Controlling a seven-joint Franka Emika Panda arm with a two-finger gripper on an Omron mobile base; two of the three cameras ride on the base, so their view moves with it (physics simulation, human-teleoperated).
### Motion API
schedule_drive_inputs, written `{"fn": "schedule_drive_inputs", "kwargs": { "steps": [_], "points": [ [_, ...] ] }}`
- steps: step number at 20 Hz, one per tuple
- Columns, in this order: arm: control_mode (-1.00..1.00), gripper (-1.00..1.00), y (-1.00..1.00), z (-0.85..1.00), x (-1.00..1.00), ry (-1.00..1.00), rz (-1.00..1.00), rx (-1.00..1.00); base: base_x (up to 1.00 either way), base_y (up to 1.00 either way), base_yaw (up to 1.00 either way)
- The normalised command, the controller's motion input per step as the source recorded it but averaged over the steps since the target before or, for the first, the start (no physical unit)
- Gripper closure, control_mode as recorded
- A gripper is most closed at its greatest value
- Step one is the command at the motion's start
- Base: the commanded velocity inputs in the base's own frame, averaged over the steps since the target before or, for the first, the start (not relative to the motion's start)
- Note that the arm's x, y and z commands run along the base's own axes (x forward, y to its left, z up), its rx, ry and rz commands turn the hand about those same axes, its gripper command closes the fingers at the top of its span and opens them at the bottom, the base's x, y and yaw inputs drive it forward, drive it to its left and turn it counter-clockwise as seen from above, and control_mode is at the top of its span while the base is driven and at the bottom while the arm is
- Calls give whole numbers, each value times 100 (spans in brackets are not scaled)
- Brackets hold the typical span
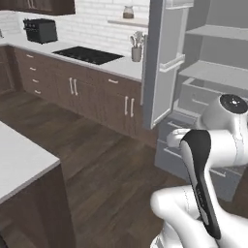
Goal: Take the strawberry from the fridge and place it on top of the pancake, located on the dining counter.
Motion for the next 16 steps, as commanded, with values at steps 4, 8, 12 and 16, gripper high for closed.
{"fn": "schedule_drive_inputs", "kwargs": {
  "steps": [4,8,12,16],
  "points": [
    [100,100,0,0,0,0,0,0,-38,63,41],
    [100,100,0,0,0,0,0,0,-20,80,45],
    [100,100,0,0,0,0,0,0,-15,73,53],
    [100,100,0,0,0,0,0,0,0,62,65]
  ]
}}
